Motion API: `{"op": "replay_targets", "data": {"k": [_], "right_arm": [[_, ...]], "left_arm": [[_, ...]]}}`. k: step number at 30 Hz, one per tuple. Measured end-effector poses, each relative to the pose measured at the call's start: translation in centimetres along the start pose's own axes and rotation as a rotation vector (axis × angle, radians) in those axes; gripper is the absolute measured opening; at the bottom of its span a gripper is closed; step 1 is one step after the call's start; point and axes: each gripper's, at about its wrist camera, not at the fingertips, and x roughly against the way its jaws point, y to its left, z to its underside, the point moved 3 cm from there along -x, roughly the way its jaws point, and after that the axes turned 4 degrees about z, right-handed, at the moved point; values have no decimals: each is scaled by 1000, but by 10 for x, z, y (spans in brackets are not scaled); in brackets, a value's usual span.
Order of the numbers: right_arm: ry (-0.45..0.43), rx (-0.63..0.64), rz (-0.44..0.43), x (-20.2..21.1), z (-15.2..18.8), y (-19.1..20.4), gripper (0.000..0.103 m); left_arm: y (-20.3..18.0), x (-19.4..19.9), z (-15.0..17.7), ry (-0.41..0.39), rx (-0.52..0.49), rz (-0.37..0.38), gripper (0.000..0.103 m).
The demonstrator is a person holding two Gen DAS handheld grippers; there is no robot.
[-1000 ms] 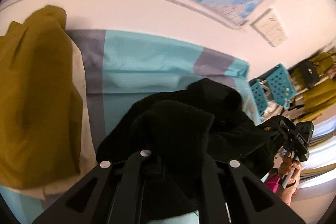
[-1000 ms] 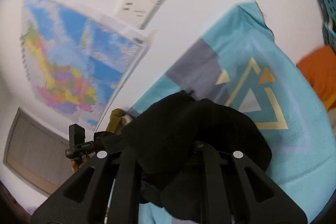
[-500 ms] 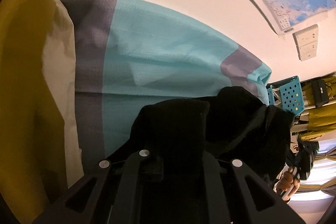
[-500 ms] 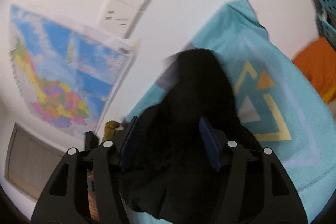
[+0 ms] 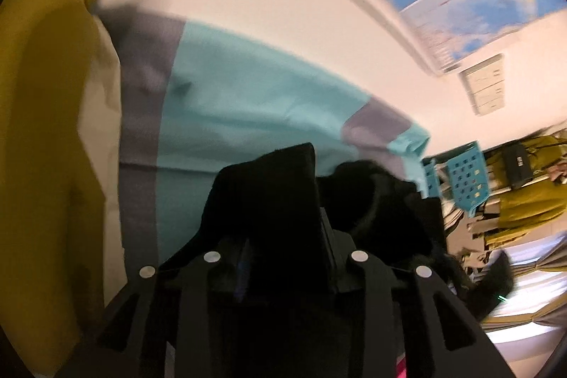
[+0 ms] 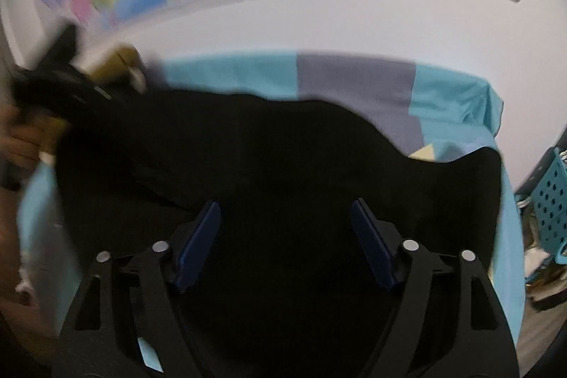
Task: Fold large clothes
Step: 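Lower the folded coat onto the bed and press it flat with both grippers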
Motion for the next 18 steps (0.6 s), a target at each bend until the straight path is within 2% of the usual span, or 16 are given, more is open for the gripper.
{"op": "replay_targets", "data": {"k": [1, 2, 3, 4, 7, 9, 11, 14, 15, 17, 18], "right_arm": [[16, -2, 2, -7, 2, -2, 52], [38, -16, 17, -18, 3, -5, 44], [44, -17, 30, -22, 4, -8, 30], [44, -13, 32, -25, 5, -10, 21], [16, -24, 24, -21, 3, -13, 10], [-36, -33, 23, -7, -5, -14, 7], [-106, -55, 32, 7, -17, -18, 6], [-106, -65, 23, 4, -26, -16, 6], [-80, -53, 40, -6, -26, -15, 6], [-38, -56, 58, -22, -23, -17, 6], [-14, -68, 43, -30, -20, -19, 7]], "left_arm": [[-2, 6, 1, -30, -7, -12, 34], [-4, 16, 3, -88, -25, -55, 42], [-6, 22, 5, -121, -39, -84, 47], [-9, 32, 7, -161, -63, -105, 48], [-21, 46, 16, -191, -146, -93, 48], [-34, 44, 27, -189, -244, -110, 49], [-49, 34, 46, -174, -371, -158, 49], [-64, 5, 76, -64, -522, -130, 53], [-62, -2, 81, -61, -532, -158, 53], [-50, -30, 89, -32, -566, -293, 51], [-40, -40, 89, -14, -545, -315, 51]]}}
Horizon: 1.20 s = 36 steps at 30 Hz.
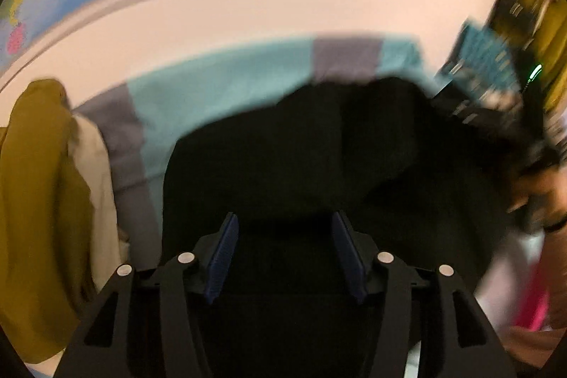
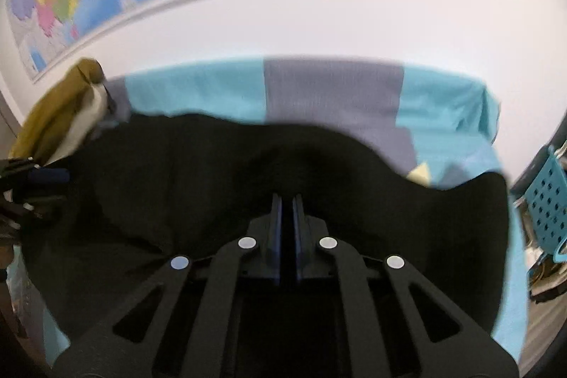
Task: Fold large clothes
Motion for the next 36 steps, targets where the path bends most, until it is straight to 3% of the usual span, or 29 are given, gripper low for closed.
{"op": "replay_targets", "data": {"k": [2, 6, 8, 10, 15, 18, 20, 22, 23, 24, 28, 29, 31, 33, 36], "right_arm": [[-6, -34, -20, 0, 3, -6, 8], [-48, -59, -66, 31, 10, -13, 42], [-102, -72, -92, 59, 18, -23, 49], [-150, -104, -98, 91, 32, -42, 62], [-154, -206, -74, 132, 82, -87, 75], [-97, -250, -89, 128, 113, -92, 78], [-54, -267, -100, 116, 129, -91, 75], [-33, -276, -137, 104, 139, -87, 37], [-42, -280, -158, 103, 141, -85, 29], [-60, -272, -154, 105, 140, -85, 11], [-211, -286, -83, 156, 115, -103, 1], [-258, -291, -31, 173, 109, -110, 1], [-295, -291, -48, 190, 97, -123, 1], [-273, -262, 1, 181, 92, -124, 1], [-151, -266, 31, 138, 103, -129, 2]], "left_arm": [[12, -14, 5, -1, 37, 5, 49], [24, -11, 7, -42, 102, 38, 44], [23, 3, 10, -85, 103, 25, 43], [21, 17, 16, -120, 88, 13, 43], [21, 54, 36, -205, 64, 7, 51], [29, 46, 45, -180, 100, 25, 51], [31, 36, 46, -175, 124, 35, 50], [32, 33, 48, -188, 131, 23, 48], [32, 32, 48, -193, 141, 15, 44], [32, 31, 47, -194, 147, 4, 40], [44, 29, 49, -168, 198, -76, 6], [49, 30, 50, -164, 213, -74, 3], [60, 28, 56, -163, 257, -39, 1], [61, 26, 60, -166, 274, -5, 1], [51, 26, 63, -167, 216, -56, 1]]}}
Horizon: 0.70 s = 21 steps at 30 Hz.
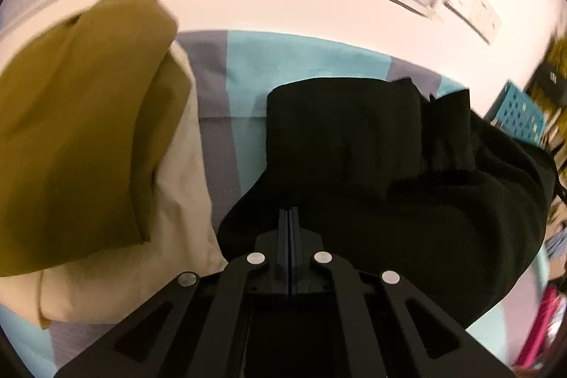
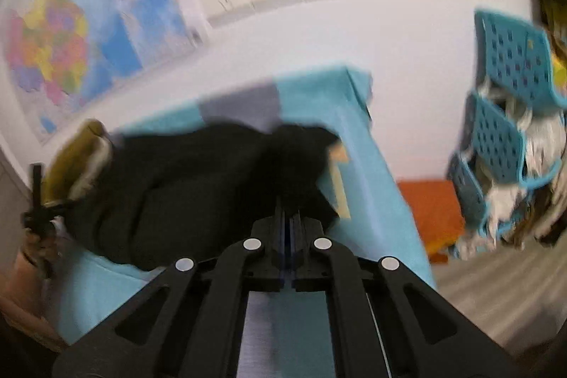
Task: Fold large clothes
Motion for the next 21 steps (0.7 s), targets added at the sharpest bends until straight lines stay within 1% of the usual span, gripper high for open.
{"op": "replay_targets", "data": {"k": [2, 4, 6, 7, 8, 9, 10, 12, 14, 16, 18, 20, 21], "right_arm": [[64, -37, -3, -19, 15, -6, 2], [89, -60, -6, -27, 25, -5, 7], [82, -88, -21, -19, 26, -7, 12], [70, -101, -29, -13, 24, -8, 17], [61, -127, -55, -4, 21, -10, 22], [52, -145, -68, 3, 20, -12, 35], [43, -161, -81, 11, 19, -15, 45], [37, -206, -144, 23, 22, -15, 50], [56, -233, -193, 26, 26, -14, 52], [81, -267, -240, 27, 36, -11, 55], [132, -312, -307, 22, 49, -7, 56], [163, -337, -359, 19, 57, -1, 58], [180, -354, -391, 17, 61, 3, 62]], "left_arm": [[-5, 3, 2, 0, -21, -18, 0], [-3, 8, 4, -3, 0, 13, 1], [1, 17, 6, -6, 34, 56, 9], [1, 24, 7, -19, 46, 75, 17], [1, 30, 9, -33, 54, 88, 30], [1, 36, 10, -40, 60, 98, 39], [1, 42, 13, -46, 63, 97, 49], [1, 49, 19, -44, 71, 101, 50], [3, 54, 25, -36, 96, 125, 51], [7, 59, 30, -31, 125, 154, 52], [10, 64, 37, -26, 148, 173, 54], [8, 68, 45, -7, 146, 189, 56], [5, 68, 50, 1, 143, 198, 57]]}}
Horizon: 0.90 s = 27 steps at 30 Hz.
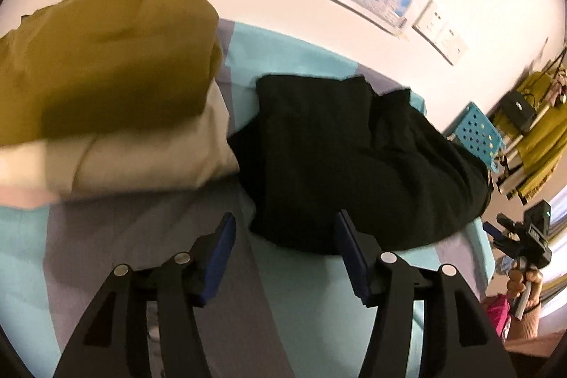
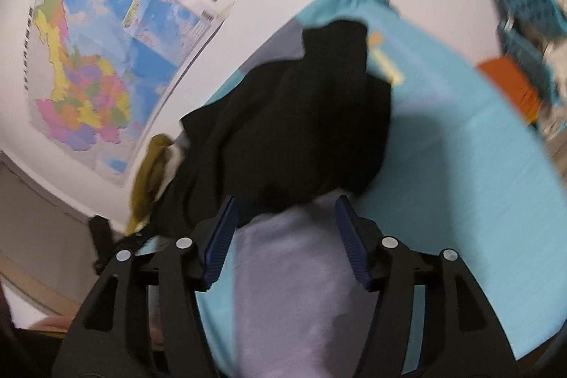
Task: Fold large clothes
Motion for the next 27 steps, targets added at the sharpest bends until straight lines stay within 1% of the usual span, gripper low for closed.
{"op": "replay_targets", "data": {"k": [3, 4, 5, 6, 7, 9, 10, 13, 17, 19, 24, 27], "right_arm": [[32, -27, -65, -11, 6, 5, 64], [37, -28, -66, -16, 6, 8, 67], [38, -33, -66, -19, 5, 8, 70], [40, -45, -77, -24, 5, 9, 75], [45, -64, -93, -30, 4, 11, 76], [52, -56, -84, -39, 3, 14, 77], [55, -54, -72, -44, 3, 15, 79], [58, -97, -79, -54, 2, 14, 79], [26, -114, -69, -59, -3, 14, 81], [16, -123, -66, -63, -5, 17, 85], [-1, -135, -47, -66, -6, 18, 88], [-23, -160, -36, -69, -10, 19, 91]], "left_arm": [[-10, -6, 11, 33, 8, 52, 60], [-14, -12, 13, 47, 15, 68, 64], [-16, -19, 15, 59, 28, 79, 64], [-17, -23, 16, 67, 39, 83, 64], [-18, -33, 17, 87, 66, 98, 64], [-18, -42, 16, 98, 97, 124, 65], [-19, -42, 16, 81, 97, 123, 68], [-21, -46, 13, 73, 111, 128, 71], [-20, -47, 11, 54, 141, 144, 75], [-19, -46, 9, 43, 173, 165, 76], [-11, -46, 5, -4, 261, 211, 79], [-9, -48, 1, -32, 321, 234, 81]]}}
